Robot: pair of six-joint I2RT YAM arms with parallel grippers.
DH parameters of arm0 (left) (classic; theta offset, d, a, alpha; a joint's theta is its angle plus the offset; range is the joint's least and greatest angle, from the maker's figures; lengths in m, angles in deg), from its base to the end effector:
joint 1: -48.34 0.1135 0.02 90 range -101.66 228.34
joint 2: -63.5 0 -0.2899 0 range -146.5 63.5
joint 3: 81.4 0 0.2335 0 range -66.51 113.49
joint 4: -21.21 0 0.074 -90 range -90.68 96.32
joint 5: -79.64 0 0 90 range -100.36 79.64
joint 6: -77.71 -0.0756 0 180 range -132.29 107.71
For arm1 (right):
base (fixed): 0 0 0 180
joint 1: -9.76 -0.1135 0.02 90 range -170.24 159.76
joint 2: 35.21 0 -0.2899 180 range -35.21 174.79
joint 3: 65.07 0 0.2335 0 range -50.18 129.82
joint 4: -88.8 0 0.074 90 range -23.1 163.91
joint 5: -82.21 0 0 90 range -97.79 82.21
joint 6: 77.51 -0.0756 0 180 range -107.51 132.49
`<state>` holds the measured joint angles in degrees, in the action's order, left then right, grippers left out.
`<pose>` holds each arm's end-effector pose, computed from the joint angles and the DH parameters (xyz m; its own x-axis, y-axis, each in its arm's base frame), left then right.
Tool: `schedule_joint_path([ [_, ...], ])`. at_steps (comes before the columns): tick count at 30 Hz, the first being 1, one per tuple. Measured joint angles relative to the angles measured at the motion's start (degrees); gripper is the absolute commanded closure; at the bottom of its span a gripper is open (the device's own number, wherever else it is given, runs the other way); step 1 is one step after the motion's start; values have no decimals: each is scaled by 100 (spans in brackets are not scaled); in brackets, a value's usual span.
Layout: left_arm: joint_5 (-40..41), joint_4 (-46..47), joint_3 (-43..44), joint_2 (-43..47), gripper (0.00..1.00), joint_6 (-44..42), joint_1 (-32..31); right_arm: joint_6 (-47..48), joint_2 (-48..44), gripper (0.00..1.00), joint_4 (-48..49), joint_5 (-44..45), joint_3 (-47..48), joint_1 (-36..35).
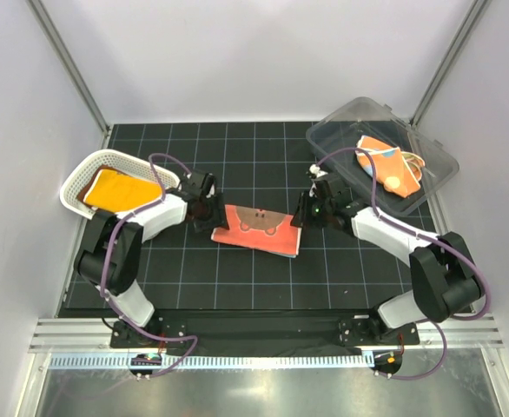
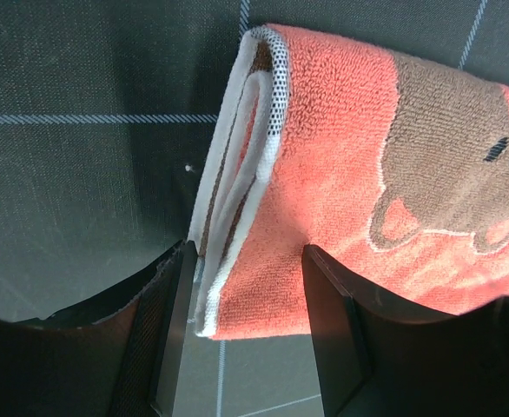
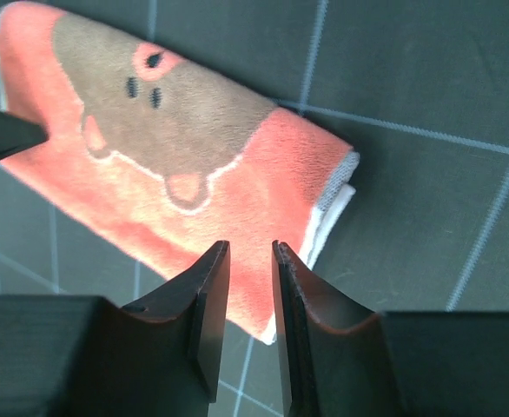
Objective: Fold and stack the towels
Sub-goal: Fold the towel, then neatly place the folded towel into the bin
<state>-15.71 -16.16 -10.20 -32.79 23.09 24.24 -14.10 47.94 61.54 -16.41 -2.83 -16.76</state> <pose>0.3004 -0.1421 0.1703 -0.9181 -0.2208 -0.3291 -0.1051 0.9363 -0.3351 0.2658 0.1453 0.2072 -0.8338 0.0785 -0.5464 -0.1763 0.9001 0.3984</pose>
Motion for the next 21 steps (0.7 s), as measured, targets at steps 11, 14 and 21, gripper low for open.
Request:
schedule_joint_path([
  [11, -63, -706, 916, -39, 27, -758, 92, -422, -175, 67, 540, -1005, -802, -175],
  [14, -273, -717, 1005, -157, 28, -1001, 234, -470, -166, 67, 678, -994, -1088, -177],
  [21, -837, -824, 892, -686, 33, -1338, 435, -503, -87, 67, 938, -966, -1375, -170],
])
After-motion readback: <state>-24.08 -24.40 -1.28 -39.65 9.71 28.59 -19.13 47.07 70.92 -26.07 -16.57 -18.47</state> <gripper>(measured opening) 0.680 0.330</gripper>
